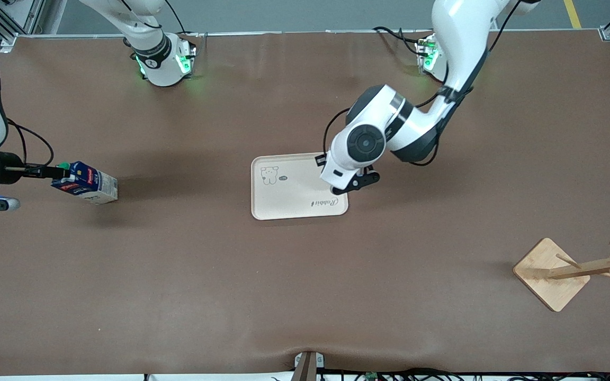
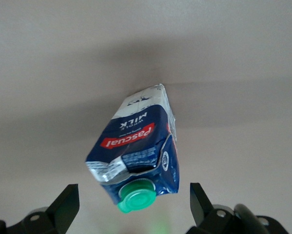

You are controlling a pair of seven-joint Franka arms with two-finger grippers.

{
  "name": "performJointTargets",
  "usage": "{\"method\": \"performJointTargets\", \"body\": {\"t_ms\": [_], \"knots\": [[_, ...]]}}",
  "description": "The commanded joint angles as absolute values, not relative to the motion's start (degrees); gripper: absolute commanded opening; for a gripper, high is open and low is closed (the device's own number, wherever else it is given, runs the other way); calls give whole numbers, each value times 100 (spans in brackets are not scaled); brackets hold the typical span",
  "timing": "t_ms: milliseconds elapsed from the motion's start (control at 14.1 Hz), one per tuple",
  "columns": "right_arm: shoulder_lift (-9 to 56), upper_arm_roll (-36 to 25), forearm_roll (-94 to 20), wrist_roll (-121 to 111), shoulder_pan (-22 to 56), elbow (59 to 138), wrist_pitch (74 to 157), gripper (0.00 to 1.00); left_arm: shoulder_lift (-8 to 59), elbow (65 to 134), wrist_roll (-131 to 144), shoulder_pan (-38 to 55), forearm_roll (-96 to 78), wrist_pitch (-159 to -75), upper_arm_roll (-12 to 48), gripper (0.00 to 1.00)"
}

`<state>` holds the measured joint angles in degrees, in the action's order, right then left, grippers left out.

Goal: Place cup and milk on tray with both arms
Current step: 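Carry the mug to the tray while the right gripper grasps the milk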

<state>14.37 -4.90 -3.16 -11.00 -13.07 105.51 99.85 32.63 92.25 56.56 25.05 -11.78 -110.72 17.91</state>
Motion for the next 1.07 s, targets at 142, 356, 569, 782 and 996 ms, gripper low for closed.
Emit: {"method": "performJointTargets", "body": {"t_ms": [142, 356, 569, 782, 996], "knots": [[976, -396, -334, -1178, -1380, 11329, 10433, 100, 3858, 8965, 5818, 2654, -1740, -11714, 1767, 0], [1002, -396, -334, -1187, -1397, 11381, 10546, 100, 4034, 8956, 5941, 2768, -1749, -12031, 1767, 0], [993, -387, -343, -1187, -1389, 11505, 10670, 100, 4201, 8939, 5985, 2812, -1740, -12085, 1758, 32], [1019, -387, -343, -1195, -1389, 11505, 10688, 59, 4122, 8729, 6038, 2813, -1688, -12033, 1758, 100], [1020, -387, -343, -1195, -1389, 11487, 10653, 32, 3737, 8307, 5960, 2664, -1635, -11358, 1679, 100]]}}
